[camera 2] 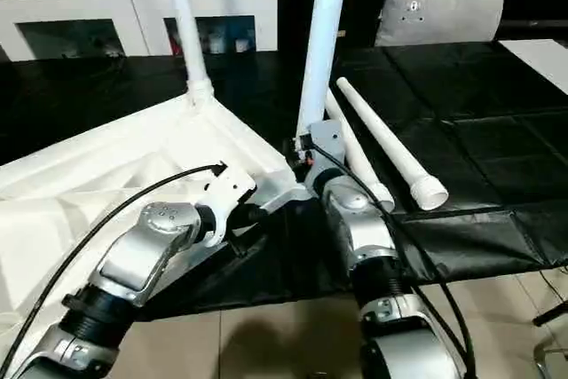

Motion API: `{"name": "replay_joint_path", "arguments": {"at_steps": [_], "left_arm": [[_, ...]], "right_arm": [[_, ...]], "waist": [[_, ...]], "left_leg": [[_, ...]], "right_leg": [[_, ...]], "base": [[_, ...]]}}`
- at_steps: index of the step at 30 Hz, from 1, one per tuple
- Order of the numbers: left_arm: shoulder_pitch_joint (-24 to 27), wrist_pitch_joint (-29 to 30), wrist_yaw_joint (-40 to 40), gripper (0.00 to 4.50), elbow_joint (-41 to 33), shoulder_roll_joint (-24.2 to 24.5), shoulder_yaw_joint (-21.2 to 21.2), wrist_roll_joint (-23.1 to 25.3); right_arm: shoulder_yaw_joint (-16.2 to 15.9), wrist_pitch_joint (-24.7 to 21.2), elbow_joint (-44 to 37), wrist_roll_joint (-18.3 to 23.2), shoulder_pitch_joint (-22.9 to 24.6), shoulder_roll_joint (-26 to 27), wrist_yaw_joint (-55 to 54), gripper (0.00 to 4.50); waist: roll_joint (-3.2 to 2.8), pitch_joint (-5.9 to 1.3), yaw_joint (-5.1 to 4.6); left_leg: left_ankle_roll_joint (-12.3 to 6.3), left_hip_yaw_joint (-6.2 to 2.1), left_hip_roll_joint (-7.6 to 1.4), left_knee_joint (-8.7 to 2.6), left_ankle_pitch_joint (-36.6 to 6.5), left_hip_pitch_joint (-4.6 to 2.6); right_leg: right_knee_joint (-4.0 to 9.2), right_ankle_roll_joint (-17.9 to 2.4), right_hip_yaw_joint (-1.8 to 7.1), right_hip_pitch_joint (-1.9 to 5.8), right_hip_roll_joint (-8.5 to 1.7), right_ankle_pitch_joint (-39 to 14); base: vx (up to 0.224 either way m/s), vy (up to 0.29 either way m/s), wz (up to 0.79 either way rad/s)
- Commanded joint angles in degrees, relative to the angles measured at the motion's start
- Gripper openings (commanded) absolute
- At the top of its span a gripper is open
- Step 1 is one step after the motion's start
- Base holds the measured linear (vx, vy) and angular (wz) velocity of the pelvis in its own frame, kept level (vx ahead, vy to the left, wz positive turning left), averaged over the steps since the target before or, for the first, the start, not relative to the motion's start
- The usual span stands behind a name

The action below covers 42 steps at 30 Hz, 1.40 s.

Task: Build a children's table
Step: Insert table leg to table base, then rotate leg to tighten

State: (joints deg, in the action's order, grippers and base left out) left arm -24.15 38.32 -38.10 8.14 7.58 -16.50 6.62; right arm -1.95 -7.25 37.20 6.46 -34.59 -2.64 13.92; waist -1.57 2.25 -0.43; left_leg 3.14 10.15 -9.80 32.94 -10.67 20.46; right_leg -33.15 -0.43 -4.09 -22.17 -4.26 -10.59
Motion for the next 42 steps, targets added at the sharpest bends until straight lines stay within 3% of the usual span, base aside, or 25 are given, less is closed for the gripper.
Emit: {"name": "replay_joint_path", "arguments": {"at_steps": [1,2,3,4,6,8,9,14,15,16,18,21,24,29,31,38,40,41,42], "left_arm": [[-0.3,0.0,-1.5,0.0,-4.7,-1.0,-1.6,-1.0],[-0.3,0.1,-1.4,0.0,-4.8,-0.9,-1.8,-0.9],[-0.4,-0.1,-1.5,0.0,-4.8,-0.8,-1.8,-1.0],[-0.4,-0.1,-1.5,0.0,-4.8,-0.8,-1.8,-1.0],[-0.7,-0.6,-1.4,0.0,-4.5,-0.2,-1.8,-1.5],[-0.8,-0.9,-1.4,0.0,-4.3,0.1,-1.8,-1.7],[-1.4,-2.1,-1.8,0.0,-3.4,1.1,-1.5,-1.7],[-2.7,-4.4,-2.3,0.0,0.0,2.9,-0.5,-1.1],[-3.0,-5.0,-2.6,0.0,0.7,3.4,-0.3,-1.1],[-3.3,-5.4,-2.9,0.0,1.2,3.8,-0.1,-1.2],[-3.8,-5.9,-3.0,0.0,2.0,4.4,0.1,-1.4],[-4.7,-8.2,-3.8,0.0,4.6,5.6,0.3,-1.6],[-5.5,-13.9,-7.7,0.0,8.4,7.4,-0.4,-2.2],[-6.0,-19.4,-14.1,0.0,11.7,10.1,-2.1,-2.9],[-6.3,-22.6,-19.2,0.0,13.0,12.5,-3.5,-3.3],[-6.9,-29.3,-28.1,0.0,15.7,15.9,-5.7,-4.2],[-7.3,-31.0,-30.6,0.0,16.5,16.5,-6.2,-4.5],[-7.3,-31.8,-32.2,0.0,16.2,17.1,-6.6,-4.6],[-7.3,-32.4,-33.8,0.0,16.1,17.5,-7.0,-4.8]], "right_arm": [[0.0,-4.8,8.6,0.4,2.2,1.1,0.2,1.91],[-0.2,-4.0,8.9,-0.1,2.0,1.0,0.2,2.26],[-0.2,-3.6,9.2,-0.1,1.8,1.0,0.4,2.26],[-0.2,-3.6,9.2,-0.1,1.8,1.0,0.4,2.26],[-0.2,-2.8,9.5,-0.4,1.5,0.8,0.9,2.68],[-0.2,-2.5,9.7,-0.6,1.3,0.6,1.2,2.72],[-0.3,-1.9,8.7,-0.5,1.5,0.3,2.8,3.01],[-1.0,-1.1,4.2,-0.3,4.1,-1.0,6.2,3.19],[-1.2,-1.0,2.9,-0.2,5.0,-1.4,7.0,3.35],[-1.5,-0.8,1.8,-0.1,5.8,-1.8,7.8,3.54],[-1.8,-0.3,-0.1,0.1,6.9,-2.4,9.4,3.59],[-1.2,0.6,-4.9,2.3,9.5,-3.2,13.3,3.85],[-1.5,2.1,-9.9,4.0,12.2,-6.2,19.4,4.07],[-2.1,3.4,-14.2,4.7,13.9,-10.9,26.1,4.43],[-2.9,5.3,-16.2,4.0,14.2,-15.6,31.2,4.43],[-4.6,5.9,-18.6,4.0,14.0,-22.9,42.0,4.43],[-5.6,5.7,-18.7,4.1,13.9,-24.4,45.4,4.43],[-6.4,6.2,-18.2,3.8,13.5,-24.9,47.0,4.43],[-7.3,7.0,-17.6,3.3,13.1,-25.5,48.3,4.43]], "waist": [[-0.09,-2.16,0.55],[-0.05,-2.19,0.53],[-0.32,-2.19,0.56],[-0.22,-2.21,0.5],[-0.23,-2.25,0.52],[-0.3,-2.46,0.79],[-0.29,-2.56,0.86],[-0.41,-2.82,1.65],[-0.79,-3.23,2.01],[-0.58,-3.37,2.26],[-0.78,-3.34,2.71],[-1.1,-3.18,2.97],[-0.88,-3.16,3.15],[-0.86,-3.11,3.22],[-0.85,-3.17,3.53],[-1.03,-3.32,4.96],[-0.65,-3.32,5.44],[-0.75,-3.29,5.57],[-0.32,-3.24,5.59]], "left_leg": [[-1.28,-1.76,-2.99,-4.66,-22.5,0.22],[-1.25,-1.77,-2.98,-4.65,-22.4,0.2],[-1.08,-1.84,-3.01,-4.64,-22.3,0.15],[-0.99,-1.81,-3.08,-4.65,-22.4,0.07],[-0.88,-1.81,-3.15,-4.72,-22.1,0.14],[-0.89,-1.59,-3.15,-4.52,-21.6,-0.12],[-1.27,-1.61,-3.1,-4.58,-20.0,0.25],[-2.48,-1.33,-3.01,-4.25,-15.9,0.3],[-2.79,-1.39,-3.15,-4.06,-13.5,0.34],[-3.48,-1.24,-3.12,-3.8,-10.6,0.56],[-4.62,-1.08,-3.13,-3.59,-9.2,0.41],[-4.93,-1.08,-3.1,-3.66,-10.7,0.37],[-4.77,-1.2,-3.08,-3.73,-11.4,0.39],[-5.35,-1.14,-3.13,-3.56,-10.9,0.46],[-6.0,-1.11,-3.14,-3.33,-9.4,0.51],[-7.57,-0.88,-3.48,-2.91,-7.5,0.22],[-7.41,-0.81,-3.54,-2.82,-7.7,0.21],[-7.25,-0.88,-3.6,-2.87,-7.9,0.22],[-7.15,-0.81,-3.6,-2.88,-8.5,0.23]], "right_leg": [[5.13,-9.5,2.64,1.39,-4.39,-24.4],[5.2,-9.3,2.63,1.39,-4.4,-24.8],[5.21,-9.3,2.64,1.35,-4.43,-24.8],[5.21,-9.4,2.67,1.29,-4.36,-24.3],[4.95,-10.0,2.67,1.41,-4.24,-22.4],[4.89,-11.0,2.78,1.33,-4.27,-20.1],[4.48,-11.6,2.77,1.75,-4.23,-17.6],[4.39,-11.6,2.73,2.02,-4.16,-14.5],[3.75,-12.3,2.75,2.23,-4.15,-10.5],[3.29,-13.3,2.69,2.35,-4.03,-5.8],[3.03,-14.2,2.63,2.28,-4.0,-2.7],[3.26,-14.5,2.6,2.42,-4.13,-4.5],[3.54,-13.5,2.54,2.67,-3.99,-5.9],[3.44,-14.0,2.59,2.63,-4.28,-7.4],[3.22,-14.3,2.56,2.68,-4.23,-6.9],[2.51,-15.4,2.57,2.54,-4.13,-3.5],[2.43,-15.5,2.59,2.48,-4.24,-3.7],[2.34,-15.5,2.58,2.49,-4.3,-4.2],[2.42,-15.4,2.59,2.43,-4.32,-5.5]], "base": [[0.0,0.0,0.0],[0.0,0.0,0.0],[0.0,0.0,0.0],[0.0,0.0,0.0],[0.0,0.0,0.0],[0.0,0.0,0.0],[0.0,0.0,0.0],[0.0,0.0,0.0],[0.0,0.0,0.0],[0.0,0.0,0.0],[0.0,0.0,0.0],[0.0,0.0,0.0],[0.0,0.0,0.0],[0.0,0.0,0.0],[0.0,0.0,0.0],[0.0,0.0,0.0],[0.0,0.0,0.0],[0.0,0.0,0.0],[0.0,0.0,0.0]]}}
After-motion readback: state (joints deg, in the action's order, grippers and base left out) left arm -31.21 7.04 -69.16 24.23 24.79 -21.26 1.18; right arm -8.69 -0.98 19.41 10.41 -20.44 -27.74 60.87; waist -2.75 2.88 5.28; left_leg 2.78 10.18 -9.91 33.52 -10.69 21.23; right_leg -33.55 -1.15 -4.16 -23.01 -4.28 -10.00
